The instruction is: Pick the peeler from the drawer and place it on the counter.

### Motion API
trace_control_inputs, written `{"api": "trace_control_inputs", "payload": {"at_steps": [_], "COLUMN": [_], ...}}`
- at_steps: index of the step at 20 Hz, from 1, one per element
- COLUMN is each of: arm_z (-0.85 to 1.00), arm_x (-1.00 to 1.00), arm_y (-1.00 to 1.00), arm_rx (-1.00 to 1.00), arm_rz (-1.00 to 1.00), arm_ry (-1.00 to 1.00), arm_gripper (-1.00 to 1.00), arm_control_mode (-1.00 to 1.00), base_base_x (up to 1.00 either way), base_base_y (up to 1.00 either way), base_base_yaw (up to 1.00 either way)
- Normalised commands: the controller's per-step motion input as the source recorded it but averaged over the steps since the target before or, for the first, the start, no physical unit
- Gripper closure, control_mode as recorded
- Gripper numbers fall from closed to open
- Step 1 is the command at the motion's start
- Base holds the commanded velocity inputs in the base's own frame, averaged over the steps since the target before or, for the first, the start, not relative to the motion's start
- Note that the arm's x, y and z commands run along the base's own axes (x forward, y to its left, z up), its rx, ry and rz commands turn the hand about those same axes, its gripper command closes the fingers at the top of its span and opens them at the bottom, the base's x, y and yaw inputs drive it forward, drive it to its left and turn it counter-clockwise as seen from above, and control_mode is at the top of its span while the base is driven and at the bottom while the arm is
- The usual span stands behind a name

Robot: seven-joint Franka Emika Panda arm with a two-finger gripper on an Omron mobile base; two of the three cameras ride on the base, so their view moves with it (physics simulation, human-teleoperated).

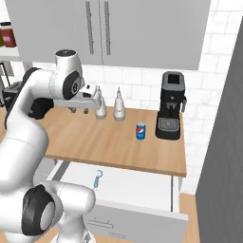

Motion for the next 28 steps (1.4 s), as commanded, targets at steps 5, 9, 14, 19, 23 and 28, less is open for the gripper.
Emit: {"api": "trace_control_inputs", "payload": {"at_steps": [5,9,14,19,23,28], "arm_z": [-0.04,-0.04,-0.29,-0.18,-0.11,-0.05], "arm_x": [-0.60,-0.61,-0.57,-0.52,-0.18,0.09], "arm_y": [-0.07,-0.07,0.35,0.99,0.64,-1.00], "arm_rx": [0.00,0.00,-0.12,-0.24,-0.16,0.12], "arm_rz": [0.00,0.00,0.00,0.00,0.00,0.02], "arm_ry": [-0.05,0.00,0.05,0.07,0.05,0.00], "arm_gripper": [-1.00,-1.00,-1.00,-1.00,-1.00,-1.00], "arm_control_mode": [-1.00,-1.00,-1.00,-1.00,-1.00,-1.00], "base_base_x": [0.00,0.00,0.00,0.00,0.00,0.00], "base_base_y": [0.00,0.00,0.00,0.00,0.00,0.00], "base_base_yaw": [0.00,0.00,0.00,0.00,0.00,0.00]}}
